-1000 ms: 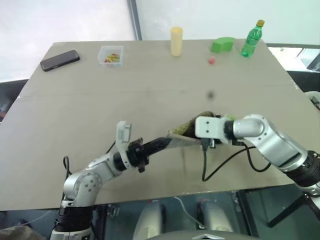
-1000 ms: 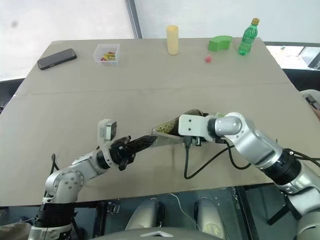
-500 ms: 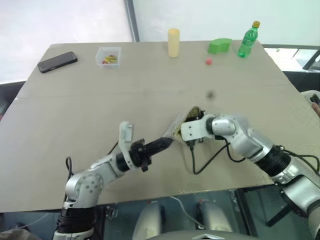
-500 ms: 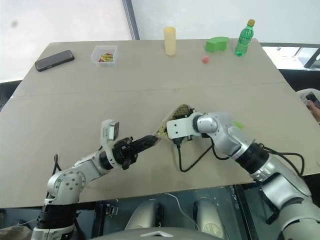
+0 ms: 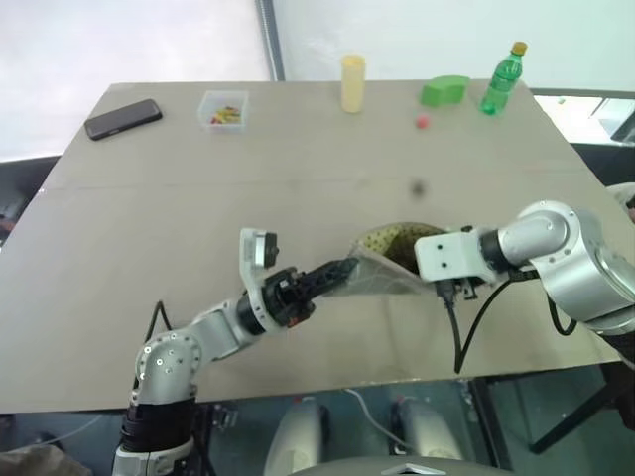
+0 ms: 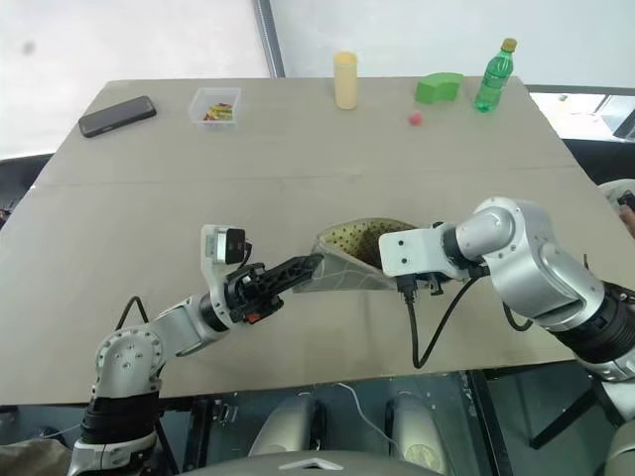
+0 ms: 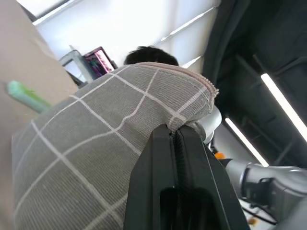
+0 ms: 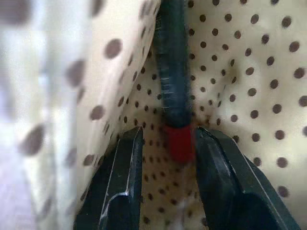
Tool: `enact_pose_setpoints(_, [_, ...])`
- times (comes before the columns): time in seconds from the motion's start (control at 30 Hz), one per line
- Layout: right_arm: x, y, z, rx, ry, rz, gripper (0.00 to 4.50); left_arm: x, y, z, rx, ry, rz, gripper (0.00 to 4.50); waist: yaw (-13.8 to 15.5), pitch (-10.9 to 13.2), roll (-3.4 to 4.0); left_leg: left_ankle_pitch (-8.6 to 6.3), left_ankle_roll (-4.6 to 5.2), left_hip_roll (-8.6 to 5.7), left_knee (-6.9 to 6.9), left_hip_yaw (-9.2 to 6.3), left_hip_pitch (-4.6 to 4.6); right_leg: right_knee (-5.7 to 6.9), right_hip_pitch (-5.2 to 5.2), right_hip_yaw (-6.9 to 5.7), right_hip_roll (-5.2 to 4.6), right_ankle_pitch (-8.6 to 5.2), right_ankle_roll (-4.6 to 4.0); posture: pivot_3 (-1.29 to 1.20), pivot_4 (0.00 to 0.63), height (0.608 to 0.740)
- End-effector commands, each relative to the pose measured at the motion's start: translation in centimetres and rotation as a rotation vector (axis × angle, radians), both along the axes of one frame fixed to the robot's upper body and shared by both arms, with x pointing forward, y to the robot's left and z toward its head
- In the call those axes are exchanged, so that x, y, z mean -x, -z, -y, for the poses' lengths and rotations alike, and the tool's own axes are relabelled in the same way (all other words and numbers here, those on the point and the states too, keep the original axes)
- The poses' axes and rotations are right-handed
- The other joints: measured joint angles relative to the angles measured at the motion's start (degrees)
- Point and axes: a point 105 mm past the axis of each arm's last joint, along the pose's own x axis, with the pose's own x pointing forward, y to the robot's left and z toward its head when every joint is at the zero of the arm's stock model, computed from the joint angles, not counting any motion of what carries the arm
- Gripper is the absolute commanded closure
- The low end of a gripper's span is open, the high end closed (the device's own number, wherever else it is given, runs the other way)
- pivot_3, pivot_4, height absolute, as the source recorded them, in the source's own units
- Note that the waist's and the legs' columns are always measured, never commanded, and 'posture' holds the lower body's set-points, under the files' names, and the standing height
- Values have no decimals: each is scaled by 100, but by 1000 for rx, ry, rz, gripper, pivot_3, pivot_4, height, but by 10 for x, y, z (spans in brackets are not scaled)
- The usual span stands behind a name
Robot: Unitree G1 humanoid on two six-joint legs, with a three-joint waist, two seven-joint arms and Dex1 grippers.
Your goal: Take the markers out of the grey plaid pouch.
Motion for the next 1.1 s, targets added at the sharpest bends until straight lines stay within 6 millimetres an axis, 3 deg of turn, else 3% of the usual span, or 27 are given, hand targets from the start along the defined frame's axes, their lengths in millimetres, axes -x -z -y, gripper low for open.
enact_pose_setpoints(0.03, [-1, 0, -9, 25, -26, 17, 2796, -2, 3, -1, 5, 16, -23, 4500, -29, 0, 0, 0, -1, -1, 0, 2, 2, 1, 1, 2, -1, 0, 0, 0, 150, 740])
enact_pose_setpoints(0.27, [-6, 32, -35, -2, -44, -34, 2796, -1, 14, -2, -54, -8, -17, 4500, -24, -2, -4, 2, -4, -5, 1, 6, -5, -4, -2, 4, -3, 0, 0, 0, 150, 740])
enact_pose_setpoints(0.47, [-10, 29, -40, -25, -99, 5, 2796, 0, 17, -5, -62, -32, -10, 4500, -33, -3, -5, 2, -4, -8, 2, 6, -6, -11, 1, 3, -5, 0, 0, 0, 150, 740])
enact_pose_setpoints(0.57, [-12, 29, -38, -28, -93, 6, 1998, 1, 20, -7, -62, -37, -10, 4500, -37, -2, -4, 2, -5, -5, 2, 4, -4, -7, 0, 2, -3, 0, 0, 0, 150, 740])
enact_pose_setpoints(0.63, [-16, 30, -38, -36, -66, 24, 1131, 2, 22, -9, -64, -37, -10, 4500, -35, -3, -5, 3, -5, -4, 1, 3, -4, -7, 0, 1, -2, 0, 0, 0, 150, 740])
enact_pose_setpoints(0.83, [-18, 39, -38, -38, -42, 12, 1131, 4, 31, -14, -79, -26, 0, 4500, -36, -3, -5, 3, -5, -5, 1, 7, -4, -7, 1, 3, -2, 0, 0, 0, 150, 740])
enact_pose_setpoints(1.1, [-37, 66, -27, 40, 35, 39, 1131, 10, 42, -18, -95, -17, 13, 4500, -54, -9, -13, 2, -5, -4, 1, 10, 4, -6, 4, 5, -2, 0, 0, 0, 150, 740])
